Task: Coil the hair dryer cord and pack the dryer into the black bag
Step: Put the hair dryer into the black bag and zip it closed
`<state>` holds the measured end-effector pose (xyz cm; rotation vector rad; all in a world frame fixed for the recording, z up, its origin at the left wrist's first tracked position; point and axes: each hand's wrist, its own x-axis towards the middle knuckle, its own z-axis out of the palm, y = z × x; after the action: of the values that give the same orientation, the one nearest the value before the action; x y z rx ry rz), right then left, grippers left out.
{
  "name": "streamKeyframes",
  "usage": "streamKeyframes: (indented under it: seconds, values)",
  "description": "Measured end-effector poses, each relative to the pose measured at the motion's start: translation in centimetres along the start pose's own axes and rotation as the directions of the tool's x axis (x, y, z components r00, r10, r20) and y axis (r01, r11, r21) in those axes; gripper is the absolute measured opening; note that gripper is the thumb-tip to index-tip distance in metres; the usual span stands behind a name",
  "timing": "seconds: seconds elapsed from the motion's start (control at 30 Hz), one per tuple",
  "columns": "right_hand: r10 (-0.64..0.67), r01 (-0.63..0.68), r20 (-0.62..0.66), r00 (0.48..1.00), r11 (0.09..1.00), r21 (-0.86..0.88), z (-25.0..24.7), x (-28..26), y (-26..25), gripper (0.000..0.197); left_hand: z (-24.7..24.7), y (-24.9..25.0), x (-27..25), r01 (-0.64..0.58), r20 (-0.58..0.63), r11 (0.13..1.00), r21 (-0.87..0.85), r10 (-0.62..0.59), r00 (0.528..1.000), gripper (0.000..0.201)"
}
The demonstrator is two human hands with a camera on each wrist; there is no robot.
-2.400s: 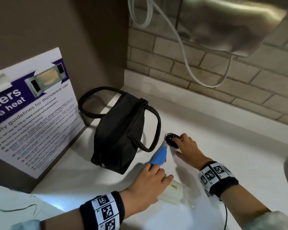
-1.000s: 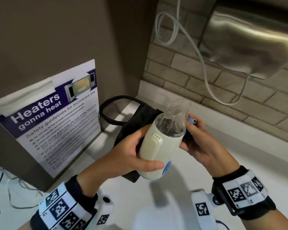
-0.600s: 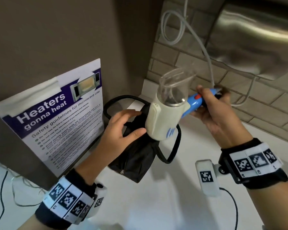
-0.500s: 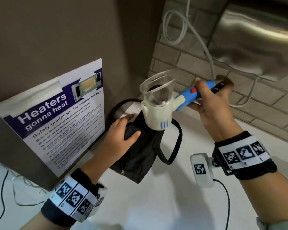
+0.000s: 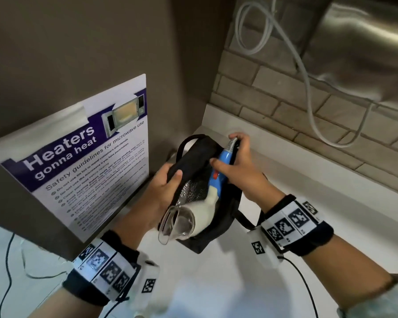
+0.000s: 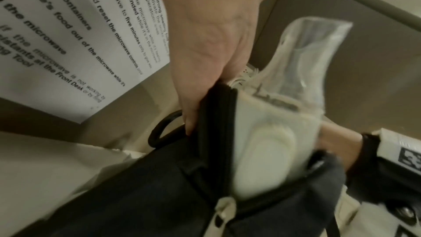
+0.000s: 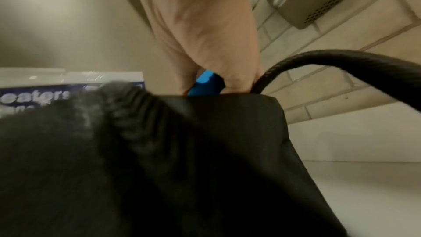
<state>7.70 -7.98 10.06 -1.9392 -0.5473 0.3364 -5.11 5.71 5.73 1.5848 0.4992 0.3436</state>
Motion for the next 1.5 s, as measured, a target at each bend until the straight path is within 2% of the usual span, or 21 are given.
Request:
streamKeyframes:
  seconds: [0.1, 0.2, 0.27, 0.33, 0.47, 0.57, 0.73, 0.77, 0.8, 0.87, 0.9, 0.97, 1.03, 1.1, 1.17, 1.2, 1.23, 1.4, 1.5]
  values:
    - [0.158, -0.153, 0.058, 0.986, 0.985, -0.081, 0.6, 0.9, 0.4, 0.061, 0.2, 0.2, -0.3, 0.013, -0.003, 0.999, -0.038, -0.013, 1.0, 0.011]
    - [0.363, -0.342, 0.122, 0.924, 0.926, -0.163, 0.7, 2.1, 0.6, 0.06, 0.2, -0.2, -0.6, 0.043, 0.03, 0.989, -0.141, -0.039, 0.999, 0.014]
    - [0.443, -0.416, 0.148, 0.884, 0.891, -0.182, 0.8, 2.3, 0.8, 0.057, 0.4, -0.7, -0.5, 0.059, 0.028, 0.975, -0.212, -0.054, 0.998, 0.019]
    - [0.477, -0.453, 0.165, 0.863, 0.876, -0.164, 1.2, 2.4, 0.8, 0.054, 0.4, -0.8, -0.4, 0.083, 0.025, 0.963, -0.255, -0.079, 0.997, 0.023]
    - [0.503, -0.471, 0.186, 0.844, 0.861, -0.192, 2.8, 2.8, 1.3, 0.051, 0.5, -0.6, -0.5, 0.095, 0.056, 0.955, -0.281, -0.083, 0.995, 0.014]
    - [0.526, -0.45, 0.284, 0.801, 0.844, -0.293, 3.9, 2.9, 1.5, 0.032, 0.5, -0.3, -0.8, 0.125, 0.085, 0.937, -0.326, -0.103, 0.991, 0.018]
    - [0.575, -0.5, 0.306, 0.759, 0.815, -0.292, 4.4, 3.0, 1.5, 0.003, 0.0, -0.1, -1.0, 0.142, 0.111, 0.919, -0.367, -0.109, 0.988, 0.016]
    - [0.587, -0.505, 0.313, 0.747, 0.807, -0.307, 4.3, 2.9, 1.3, 0.005, 0.0, -0.2, -1.0, 0.141, 0.115, 0.921, -0.363, -0.107, 0.988, 0.017]
    - [0.584, -0.489, 0.318, 0.747, 0.806, -0.333, 4.1, 2.7, 1.1, 0.007, -0.1, -0.2, -1.0, 0.138, 0.12, 0.925, -0.355, -0.101, 0.988, 0.018]
    - [0.572, -0.421, 0.333, 0.75, 0.801, -0.427, 3.8, 2.4, 0.7, 0.032, -0.2, -0.2, -1.0, 0.133, 0.117, 0.932, -0.336, -0.099, 0.988, 0.016]
    - [0.564, -0.338, 0.361, 0.743, 0.782, -0.524, 3.6, 2.3, 0.3, 0.041, -0.3, -0.2, -0.9, 0.129, 0.112, 0.937, -0.325, -0.097, 0.989, 0.014]
    - [0.533, -0.01, 0.416, 0.737, 0.624, -0.782, 3.2, 1.6, -0.8, 0.043, -0.4, -0.2, -0.7, 0.107, 0.104, 0.951, -0.29, -0.08, 0.991, 0.011]
    - [0.447, 0.248, 0.479, 0.755, 0.482, -0.84, 2.8, 0.8, -1.5, 0.039, -0.6, -0.1, -0.6, 0.088, 0.101, 0.963, -0.256, -0.064, 0.993, 0.013]
    - [0.453, 0.381, 0.532, 0.715, 0.384, -0.841, 2.5, 0.1, -1.5, 0.036, -0.7, -0.1, -0.6, 0.083, 0.099, 0.97, -0.226, -0.062, 0.993, 0.016]
    - [0.504, 0.443, 0.563, 0.656, 0.347, -0.827, 1.9, -0.5, -1.6, 0.036, -0.7, 0.0, -0.6, 0.077, 0.089, 0.979, -0.187, -0.061, 0.994, 0.016]
    - [0.526, 0.448, 0.57, 0.631, 0.353, -0.821, 1.4, -0.8, -2.0, 0.037, -0.7, 0.0, -0.6, 0.065, 0.082, 0.984, -0.165, -0.052, 0.995, 0.014]
    - [0.524, 0.44, 0.575, 0.628, 0.371, -0.818, 1.1, -1.0, -2.5, 0.036, -0.6, 0.1, -0.6, 0.056, 0.074, 0.988, -0.142, -0.046, 0.996, 0.011]
    - [0.267, 0.524, 0.683, 0.68, 0.474, -0.707, -0.8, -1.2, -3.0, 0.033, -0.4, 0.4, -0.7, -0.012, 0.023, 1.0, -0.01, 0.012, 1.0, 0.008]
    - [0.216, 0.57, 0.731, 0.647, 0.499, -0.653, -1.7, -1.7, -3.8, 0.036, -0.8, 0.4, -0.7, -0.033, 0.049, 0.999, 0.032, 0.031, 0.998, 0.013]
